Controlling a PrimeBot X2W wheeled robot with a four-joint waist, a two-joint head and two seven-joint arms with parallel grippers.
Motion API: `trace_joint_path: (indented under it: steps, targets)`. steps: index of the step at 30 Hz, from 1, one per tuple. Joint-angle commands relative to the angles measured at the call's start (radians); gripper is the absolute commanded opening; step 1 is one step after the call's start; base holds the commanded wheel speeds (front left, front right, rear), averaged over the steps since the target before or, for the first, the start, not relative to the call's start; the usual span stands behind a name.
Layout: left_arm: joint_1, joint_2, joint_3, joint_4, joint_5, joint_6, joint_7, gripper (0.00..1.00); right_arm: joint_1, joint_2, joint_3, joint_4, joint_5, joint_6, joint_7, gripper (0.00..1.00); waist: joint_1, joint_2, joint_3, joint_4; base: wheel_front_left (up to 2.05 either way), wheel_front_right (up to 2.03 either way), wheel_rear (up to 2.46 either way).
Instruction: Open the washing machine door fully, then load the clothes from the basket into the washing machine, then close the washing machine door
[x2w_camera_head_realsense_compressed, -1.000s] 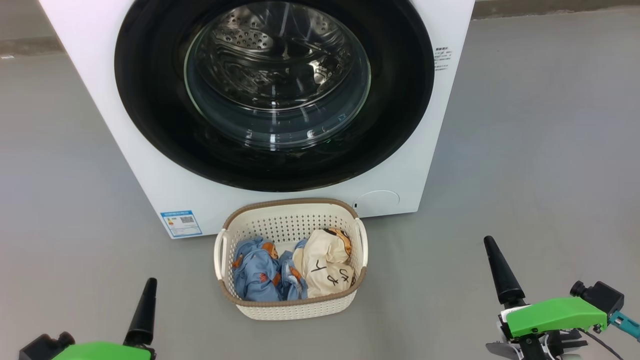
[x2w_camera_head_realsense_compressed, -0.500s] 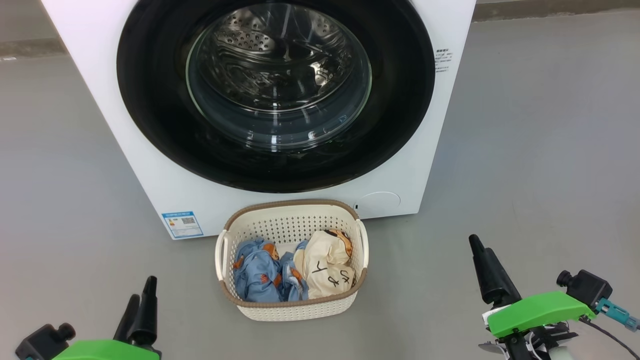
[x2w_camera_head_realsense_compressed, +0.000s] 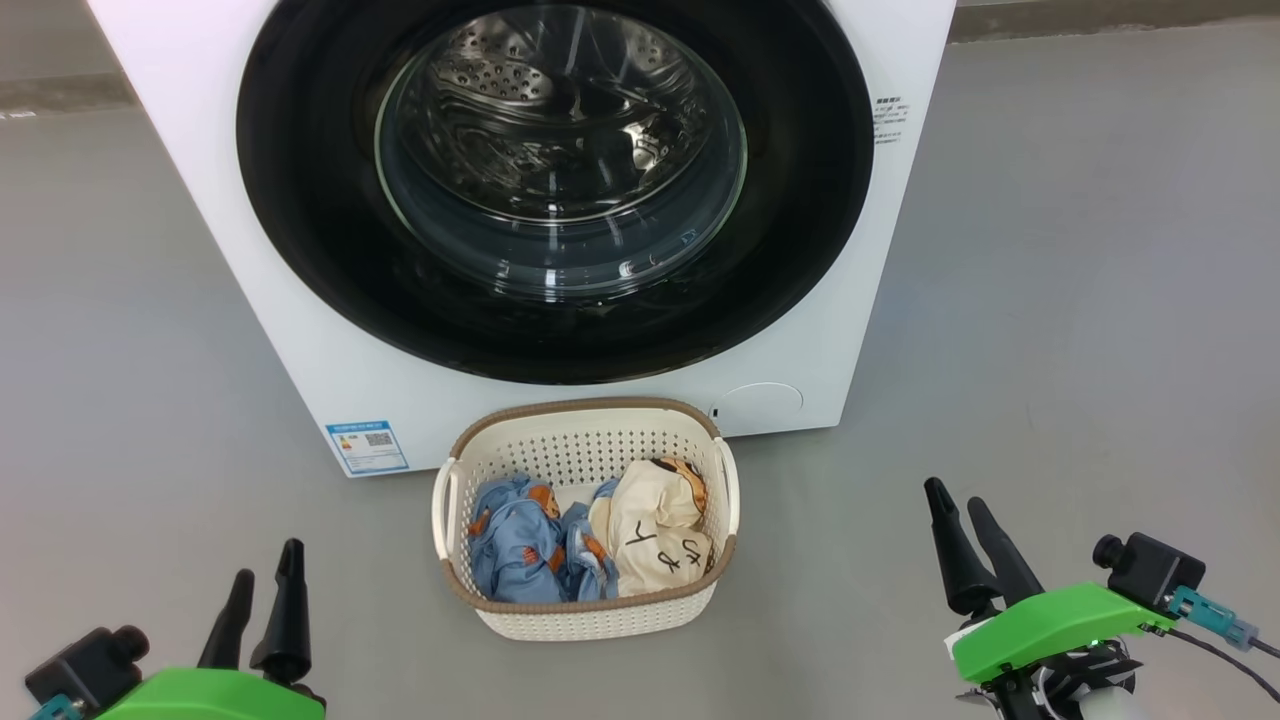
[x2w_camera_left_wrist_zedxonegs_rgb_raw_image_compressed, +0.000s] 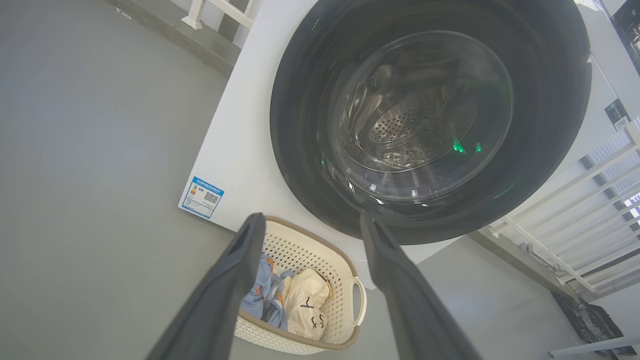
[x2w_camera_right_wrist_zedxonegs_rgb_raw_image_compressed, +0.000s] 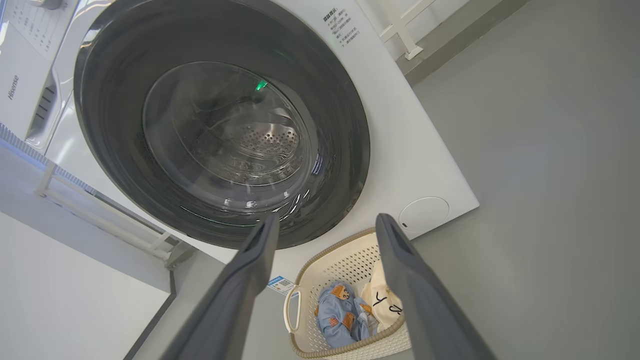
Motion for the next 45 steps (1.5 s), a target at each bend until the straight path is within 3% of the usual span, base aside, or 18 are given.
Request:
trace_joint_path:
  steps: [1, 45]
  targets:
    - [-0.045, 0.022, 0.025, -0.019, 0.041, -0.002, -0.017, 1.00, -0.064, -0.008, 0.017, -0.014, -0.044, 0.001, -0.017, 1.00, -0.0001, 0.0000, 0.000, 0.001, 0.00, 0.00, 0.00]
    - [-0.073, 0.031, 0.071, 0.022, 0.645, -0.003, -0.143, 1.00, -0.150, -0.011, 0.045, 0.105, -0.614, 0.002, -0.132, 1.00, -0.0001, 0.0000, -0.008, 0.012, 0.00, 0.00, 0.00]
